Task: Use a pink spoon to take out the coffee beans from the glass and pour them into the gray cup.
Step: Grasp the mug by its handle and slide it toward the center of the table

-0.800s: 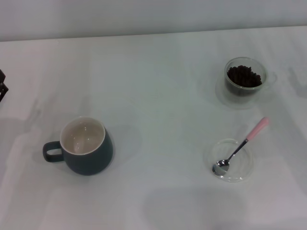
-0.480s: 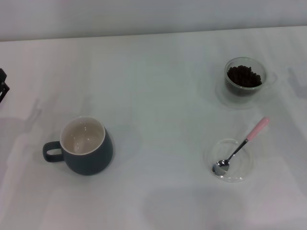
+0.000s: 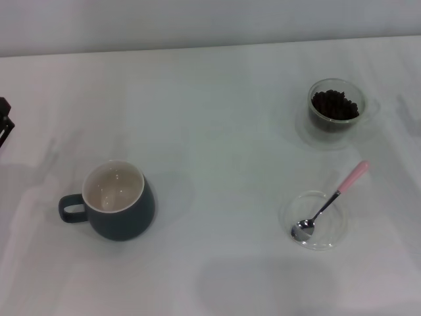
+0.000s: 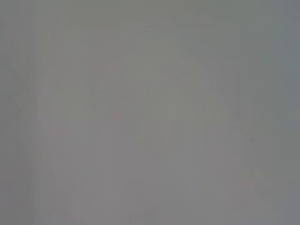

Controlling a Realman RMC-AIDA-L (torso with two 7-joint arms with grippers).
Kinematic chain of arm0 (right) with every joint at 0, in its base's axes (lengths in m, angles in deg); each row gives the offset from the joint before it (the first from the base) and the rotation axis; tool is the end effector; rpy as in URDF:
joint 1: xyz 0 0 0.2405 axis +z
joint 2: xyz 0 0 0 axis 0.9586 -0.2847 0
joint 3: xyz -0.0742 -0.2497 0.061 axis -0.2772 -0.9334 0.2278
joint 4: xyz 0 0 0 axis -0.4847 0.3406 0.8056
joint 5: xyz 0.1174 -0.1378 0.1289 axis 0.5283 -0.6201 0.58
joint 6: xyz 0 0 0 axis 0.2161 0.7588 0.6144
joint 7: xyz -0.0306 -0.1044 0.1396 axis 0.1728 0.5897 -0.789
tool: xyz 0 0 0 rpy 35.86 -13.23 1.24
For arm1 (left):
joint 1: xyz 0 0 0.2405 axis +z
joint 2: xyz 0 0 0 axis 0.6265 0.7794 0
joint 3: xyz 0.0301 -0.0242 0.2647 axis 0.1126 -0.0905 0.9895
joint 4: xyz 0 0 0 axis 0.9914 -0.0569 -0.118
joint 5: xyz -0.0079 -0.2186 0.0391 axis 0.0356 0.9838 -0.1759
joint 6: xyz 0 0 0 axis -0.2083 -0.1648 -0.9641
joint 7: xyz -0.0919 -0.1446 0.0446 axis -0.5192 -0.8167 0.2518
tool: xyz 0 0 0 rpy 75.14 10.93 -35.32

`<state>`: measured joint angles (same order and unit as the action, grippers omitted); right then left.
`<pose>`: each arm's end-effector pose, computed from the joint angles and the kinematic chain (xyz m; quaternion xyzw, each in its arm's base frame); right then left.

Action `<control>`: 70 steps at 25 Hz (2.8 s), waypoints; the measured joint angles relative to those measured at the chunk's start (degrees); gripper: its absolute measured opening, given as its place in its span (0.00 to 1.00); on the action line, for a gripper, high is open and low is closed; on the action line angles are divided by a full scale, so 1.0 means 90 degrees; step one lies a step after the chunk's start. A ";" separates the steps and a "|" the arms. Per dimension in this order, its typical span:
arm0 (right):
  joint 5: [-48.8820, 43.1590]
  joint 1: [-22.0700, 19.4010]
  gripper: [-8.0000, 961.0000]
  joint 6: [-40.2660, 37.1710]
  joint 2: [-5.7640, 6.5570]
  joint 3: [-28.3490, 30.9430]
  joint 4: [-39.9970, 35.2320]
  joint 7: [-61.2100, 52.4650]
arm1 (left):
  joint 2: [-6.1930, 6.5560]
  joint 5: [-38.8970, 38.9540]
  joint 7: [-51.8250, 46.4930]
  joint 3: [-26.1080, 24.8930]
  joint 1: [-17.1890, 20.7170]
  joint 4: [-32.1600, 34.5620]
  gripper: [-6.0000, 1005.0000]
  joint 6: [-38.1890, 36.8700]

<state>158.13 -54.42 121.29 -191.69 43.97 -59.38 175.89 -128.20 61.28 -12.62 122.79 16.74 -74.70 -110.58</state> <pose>0.4044 0.3254 0.0545 -0.6486 0.2448 0.3286 0.6414 -0.3475 0.3304 -0.0224 -0.7135 -0.2119 -0.3500 0.5688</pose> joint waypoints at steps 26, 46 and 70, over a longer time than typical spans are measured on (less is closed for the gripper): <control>-0.0050 0.0030 0.80 -0.0141 0.0010 -0.0044 -0.0232 0.0055 | -0.0003 -0.1688 0.0030 0.0012 0.1246 -0.0723 0.89 -0.0924; -0.0053 0.0041 0.80 -0.0173 0.0000 -0.0071 -0.0150 0.0019 | 0.0000 -0.1900 -0.0018 0.0004 0.0748 -0.0736 0.89 -0.0015; -0.0033 0.0043 0.80 -0.0221 0.0000 -0.0070 -0.0143 -0.0003 | -0.0019 -0.1983 -0.0034 -0.0001 0.0293 -0.0735 0.89 0.0464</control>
<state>157.83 -54.04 119.30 -191.69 43.34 -60.66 175.87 -128.37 43.43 -12.93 122.78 19.37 -81.31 -106.40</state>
